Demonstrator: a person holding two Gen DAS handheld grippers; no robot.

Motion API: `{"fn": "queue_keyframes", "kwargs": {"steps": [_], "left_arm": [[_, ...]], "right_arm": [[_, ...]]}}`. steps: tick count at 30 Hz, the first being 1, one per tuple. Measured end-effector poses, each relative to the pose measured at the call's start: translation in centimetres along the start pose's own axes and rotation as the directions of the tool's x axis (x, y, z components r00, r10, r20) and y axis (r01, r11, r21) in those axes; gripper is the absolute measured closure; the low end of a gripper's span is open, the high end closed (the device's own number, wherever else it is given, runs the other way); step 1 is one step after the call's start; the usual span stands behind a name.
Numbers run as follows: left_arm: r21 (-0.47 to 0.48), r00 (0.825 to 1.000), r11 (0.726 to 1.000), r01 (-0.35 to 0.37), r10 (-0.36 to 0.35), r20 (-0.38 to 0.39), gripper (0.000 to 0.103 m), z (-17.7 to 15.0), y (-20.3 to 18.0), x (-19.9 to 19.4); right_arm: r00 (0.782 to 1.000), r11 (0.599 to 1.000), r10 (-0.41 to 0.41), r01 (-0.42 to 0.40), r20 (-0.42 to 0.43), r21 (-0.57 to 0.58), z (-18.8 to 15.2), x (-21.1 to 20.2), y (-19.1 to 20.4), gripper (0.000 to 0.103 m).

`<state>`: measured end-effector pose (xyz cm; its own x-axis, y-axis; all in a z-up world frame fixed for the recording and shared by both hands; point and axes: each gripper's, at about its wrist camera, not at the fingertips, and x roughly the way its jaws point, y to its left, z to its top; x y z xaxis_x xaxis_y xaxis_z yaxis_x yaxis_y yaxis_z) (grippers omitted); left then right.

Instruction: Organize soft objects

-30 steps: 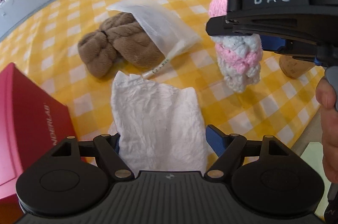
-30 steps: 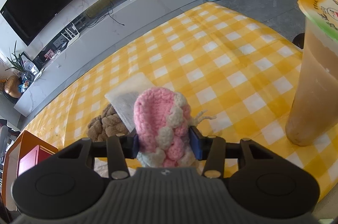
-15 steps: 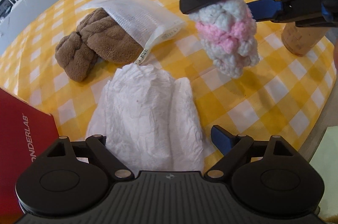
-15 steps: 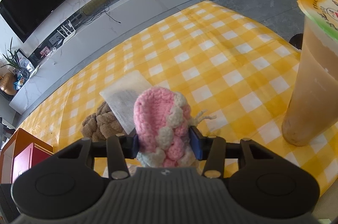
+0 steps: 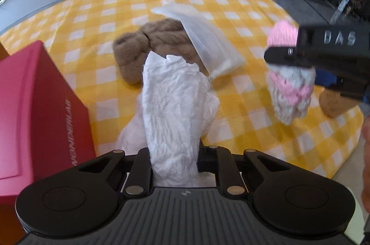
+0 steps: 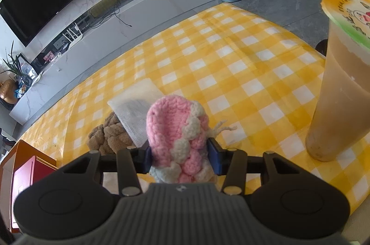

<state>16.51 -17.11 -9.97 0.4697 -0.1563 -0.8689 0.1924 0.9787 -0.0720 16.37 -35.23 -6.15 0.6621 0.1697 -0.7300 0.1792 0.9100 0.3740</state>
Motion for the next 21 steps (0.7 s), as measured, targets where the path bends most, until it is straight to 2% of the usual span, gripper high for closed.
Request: {"fn": "queue_keyframes", "kwargs": {"steps": [4, 13, 17, 21], "left_arm": [[-0.007, 0.998, 0.999, 0.048, -0.048, 0.045, 0.086, 0.5, 0.2, -2.3], [0.114, 0.979, 0.99, 0.086, -0.105, 0.174, 0.086, -0.1, -0.3, -9.8], [0.124, 0.966, 0.991, 0.06, -0.089, 0.243, 0.086, -0.5, 1.1, -13.8], [0.074, 0.946, 0.997, 0.028, -0.05, 0.32, 0.086, -0.8, 4.0, -17.7]], "right_arm": [[1.0, 1.0, -0.004, 0.004, 0.012, -0.004, 0.1, -0.3, 0.1, 0.056], [0.998, 0.999, 0.037, -0.037, 0.056, -0.006, 0.5, -1.7, 1.2, 0.056], [0.991, 0.995, 0.098, -0.096, 0.089, -0.027, 0.7, -2.8, 2.7, 0.057], [0.975, 0.981, 0.19, -0.182, 0.119, -0.075, 0.5, -4.4, 5.2, 0.057]]}}
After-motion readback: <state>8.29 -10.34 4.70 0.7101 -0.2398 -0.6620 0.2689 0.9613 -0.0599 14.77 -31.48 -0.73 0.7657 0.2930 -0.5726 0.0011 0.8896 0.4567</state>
